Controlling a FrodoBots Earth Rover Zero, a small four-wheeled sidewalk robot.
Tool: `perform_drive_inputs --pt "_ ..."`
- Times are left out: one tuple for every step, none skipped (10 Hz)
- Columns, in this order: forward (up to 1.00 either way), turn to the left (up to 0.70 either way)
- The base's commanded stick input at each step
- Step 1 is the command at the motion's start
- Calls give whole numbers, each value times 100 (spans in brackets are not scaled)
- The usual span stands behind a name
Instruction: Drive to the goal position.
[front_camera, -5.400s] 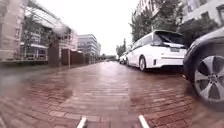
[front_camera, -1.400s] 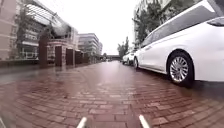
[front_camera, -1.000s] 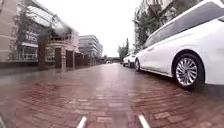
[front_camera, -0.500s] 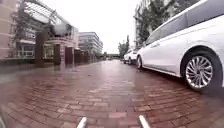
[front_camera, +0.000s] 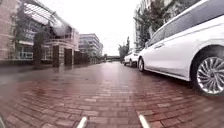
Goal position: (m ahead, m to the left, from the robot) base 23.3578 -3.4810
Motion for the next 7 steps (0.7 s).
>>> perform_drive_inputs --pt "70 0" --pt "70 0" --pt "70 0" --pt "70 0" --pt "70 0" --pt "70 0" --pt "70 0"
